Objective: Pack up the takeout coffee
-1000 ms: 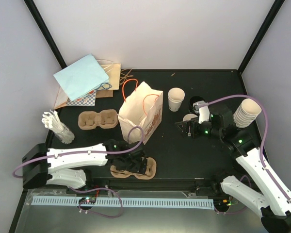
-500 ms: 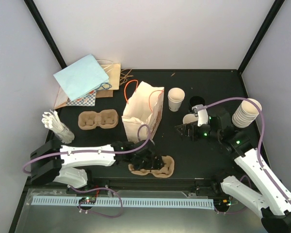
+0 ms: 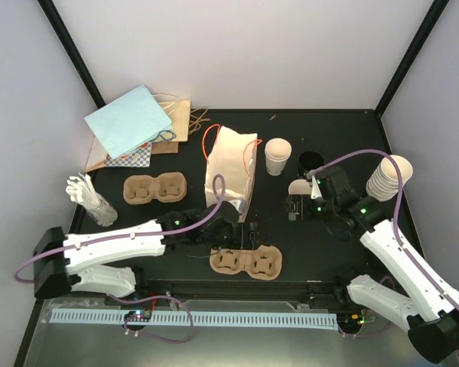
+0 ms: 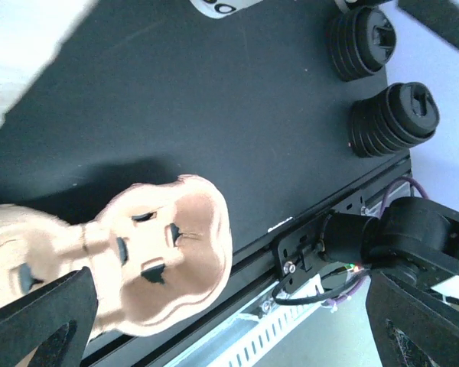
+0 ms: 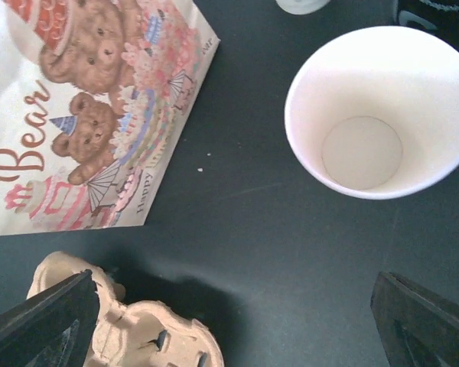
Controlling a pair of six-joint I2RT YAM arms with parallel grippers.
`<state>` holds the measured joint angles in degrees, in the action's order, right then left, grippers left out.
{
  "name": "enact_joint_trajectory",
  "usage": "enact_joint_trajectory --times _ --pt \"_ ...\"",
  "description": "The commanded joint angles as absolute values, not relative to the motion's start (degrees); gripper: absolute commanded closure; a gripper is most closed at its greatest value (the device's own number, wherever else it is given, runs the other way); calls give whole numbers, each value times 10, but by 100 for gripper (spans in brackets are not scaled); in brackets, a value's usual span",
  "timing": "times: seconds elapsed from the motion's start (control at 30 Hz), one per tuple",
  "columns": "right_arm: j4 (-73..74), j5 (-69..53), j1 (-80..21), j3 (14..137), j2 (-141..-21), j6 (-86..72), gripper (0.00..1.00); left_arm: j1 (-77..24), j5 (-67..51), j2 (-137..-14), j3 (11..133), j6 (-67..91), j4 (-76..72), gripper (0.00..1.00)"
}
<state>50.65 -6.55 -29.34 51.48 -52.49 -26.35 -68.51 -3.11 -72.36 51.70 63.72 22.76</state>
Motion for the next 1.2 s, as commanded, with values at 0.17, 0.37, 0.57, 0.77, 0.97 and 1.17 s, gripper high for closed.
enact_joint_trajectory --times 0.17,0.37,0.57,0.77,0.97,1.17 --pt "510 -41 -346 510 -504 -395 0 -681 6 -594 520 585 379 1" --pt "476 21 -473 478 -492 -513 0 -647 26 -500 472 565 426 2" --pt "466 96 -613 477 -541 -631 0 -571 -69 -447 382 538 406 6" --pt "420 105 -701 483 -625 -706 0 -547 -129 -444 313 528 353 14" --pt "381 87 -736 493 -709 -746 0 -518 -163 -433 274 507 321 15" --pt "361 84 -758 498 -752 -782 1 -481 -175 -410 261 479 329 15"
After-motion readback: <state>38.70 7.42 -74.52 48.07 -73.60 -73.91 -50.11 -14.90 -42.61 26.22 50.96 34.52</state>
